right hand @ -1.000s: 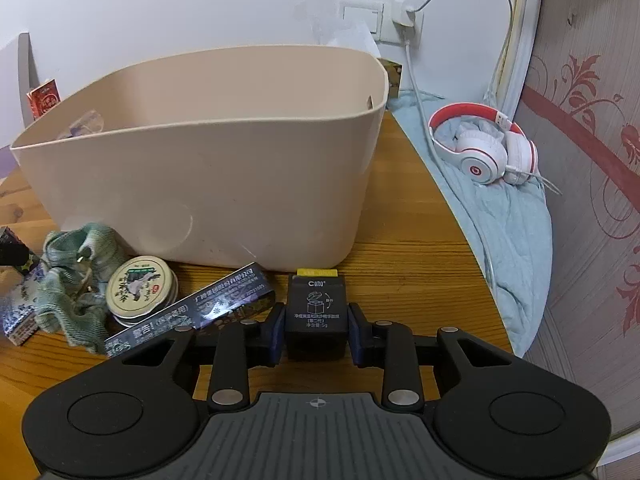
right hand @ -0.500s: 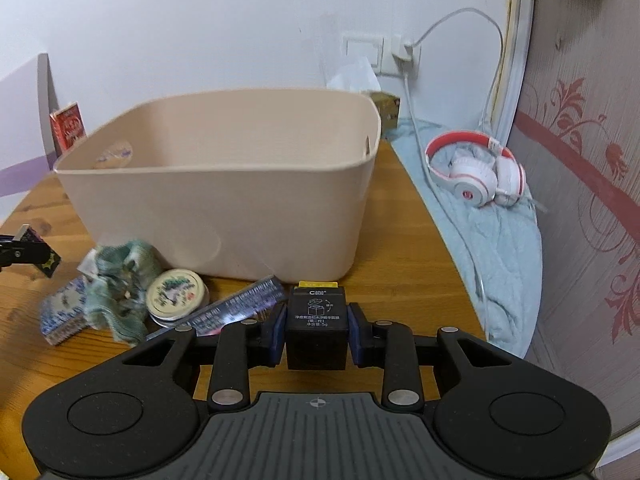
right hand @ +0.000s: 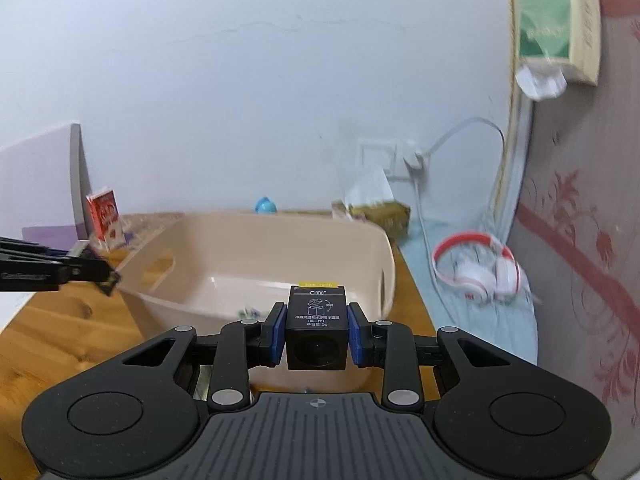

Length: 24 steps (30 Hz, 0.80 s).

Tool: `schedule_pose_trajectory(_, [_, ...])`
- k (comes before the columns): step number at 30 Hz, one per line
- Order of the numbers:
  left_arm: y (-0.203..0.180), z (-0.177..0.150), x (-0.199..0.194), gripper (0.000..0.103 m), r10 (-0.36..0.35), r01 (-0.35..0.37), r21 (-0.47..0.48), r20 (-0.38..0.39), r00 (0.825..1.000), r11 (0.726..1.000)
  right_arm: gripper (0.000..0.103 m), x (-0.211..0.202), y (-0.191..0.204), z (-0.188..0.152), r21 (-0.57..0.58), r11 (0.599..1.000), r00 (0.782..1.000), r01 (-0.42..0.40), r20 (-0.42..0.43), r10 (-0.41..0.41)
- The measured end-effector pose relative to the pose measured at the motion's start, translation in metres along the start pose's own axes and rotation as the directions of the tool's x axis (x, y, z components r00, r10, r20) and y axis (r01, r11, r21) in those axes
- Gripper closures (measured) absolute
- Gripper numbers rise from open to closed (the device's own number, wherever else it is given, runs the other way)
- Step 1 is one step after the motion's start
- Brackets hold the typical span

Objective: Organize objects
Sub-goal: 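Lift both boxes over the bin and open both tools to drop them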

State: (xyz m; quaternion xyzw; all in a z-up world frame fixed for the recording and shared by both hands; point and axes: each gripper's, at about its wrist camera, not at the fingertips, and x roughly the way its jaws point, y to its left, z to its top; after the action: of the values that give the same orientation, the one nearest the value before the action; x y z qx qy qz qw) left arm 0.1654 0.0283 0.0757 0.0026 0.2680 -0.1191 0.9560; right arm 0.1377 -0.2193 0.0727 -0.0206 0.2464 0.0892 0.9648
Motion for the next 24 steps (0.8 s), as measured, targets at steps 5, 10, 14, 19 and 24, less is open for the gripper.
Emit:
schedule_pose_trajectory(5, [-0.009, 0.022, 0.023, 0.08, -0.011, 0.011, 0.018, 0.019, 1.0, 1.0, 0.073, 0.014, 0.007, 0.025, -0.027, 1.0, 0.999, -0.014, 0.032, 0.015])
schedule_pose_trajectory(10, [-0.016, 0.036, 0.059, 0.08, -0.021, 0.021, 0.028, -0.012, 1.0, 0.999, 0.074, 0.04, 0.005, 0.041, -0.029, 0.999, 0.999, -0.022, 0.03, 0.023])
schedule_pose_trajectory(14, [-0.021, 0.039, 0.092, 0.08, -0.031, 0.033, 0.035, -0.059, 0.998, 0.999, 0.074, 0.067, 0.001, 0.046, -0.03, 0.999, 1.0, -0.019, 0.007, 0.019])
schedule_pose_trajectory(19, [-0.025, 0.033, 0.138, 0.08, -0.037, 0.05, 0.065, -0.179, 0.983, 0.997, 0.074, 0.102, 0.001, 0.046, -0.039, 0.999, 0.998, -0.027, -0.058, 0.024])
schedule_pose_trajectory(24, [-0.024, 0.022, 0.16, 0.08, -0.02, 0.046, 0.098, -0.251, 0.968, 0.994, 0.074, 0.129, 0.007, 0.035, -0.06, 0.997, 0.99, -0.042, -0.138, 0.033])
